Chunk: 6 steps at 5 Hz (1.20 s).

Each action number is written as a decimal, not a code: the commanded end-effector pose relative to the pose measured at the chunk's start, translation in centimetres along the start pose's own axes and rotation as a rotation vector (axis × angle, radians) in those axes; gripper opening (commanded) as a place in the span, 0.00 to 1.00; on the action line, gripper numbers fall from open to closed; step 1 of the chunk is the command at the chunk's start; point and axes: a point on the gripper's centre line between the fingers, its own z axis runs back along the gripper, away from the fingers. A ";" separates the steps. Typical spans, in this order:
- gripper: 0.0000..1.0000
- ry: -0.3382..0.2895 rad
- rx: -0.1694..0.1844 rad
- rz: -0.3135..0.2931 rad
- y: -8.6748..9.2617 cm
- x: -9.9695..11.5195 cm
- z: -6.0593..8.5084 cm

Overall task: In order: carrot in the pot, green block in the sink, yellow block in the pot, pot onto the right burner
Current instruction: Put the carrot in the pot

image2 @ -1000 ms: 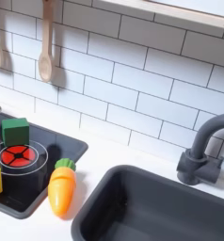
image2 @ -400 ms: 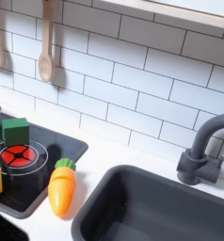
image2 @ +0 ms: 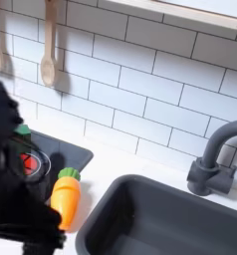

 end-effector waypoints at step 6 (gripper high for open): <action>1.00 0.020 0.010 0.261 0.2 11.1 -5.7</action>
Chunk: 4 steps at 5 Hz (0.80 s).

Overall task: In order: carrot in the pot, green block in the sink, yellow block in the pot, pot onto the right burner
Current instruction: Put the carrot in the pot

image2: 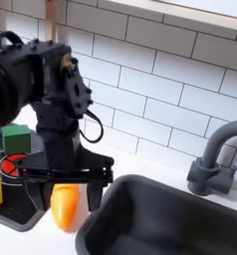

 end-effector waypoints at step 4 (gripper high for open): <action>1.00 0.082 0.078 0.091 1.0 3.9 -5.2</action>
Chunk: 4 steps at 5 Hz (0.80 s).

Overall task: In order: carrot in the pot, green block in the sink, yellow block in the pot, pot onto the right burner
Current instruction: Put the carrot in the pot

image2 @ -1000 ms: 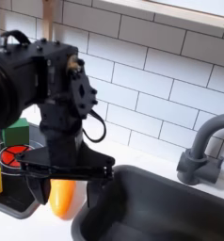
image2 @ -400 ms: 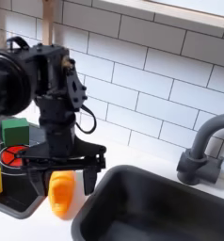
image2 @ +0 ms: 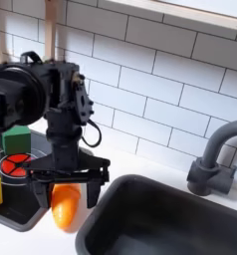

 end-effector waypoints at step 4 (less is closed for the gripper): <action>0.00 -0.014 -0.021 0.114 5.2 3.0 2.2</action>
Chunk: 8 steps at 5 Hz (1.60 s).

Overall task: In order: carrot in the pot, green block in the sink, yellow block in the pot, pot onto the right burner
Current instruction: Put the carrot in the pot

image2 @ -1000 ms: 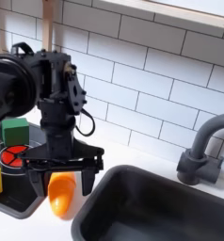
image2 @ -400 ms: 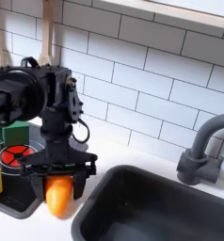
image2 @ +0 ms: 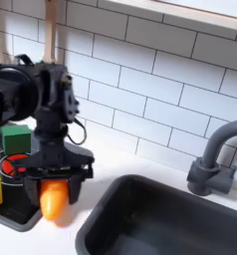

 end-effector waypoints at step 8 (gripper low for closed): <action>0.00 -0.150 -0.096 0.223 10.3 10.4 9.4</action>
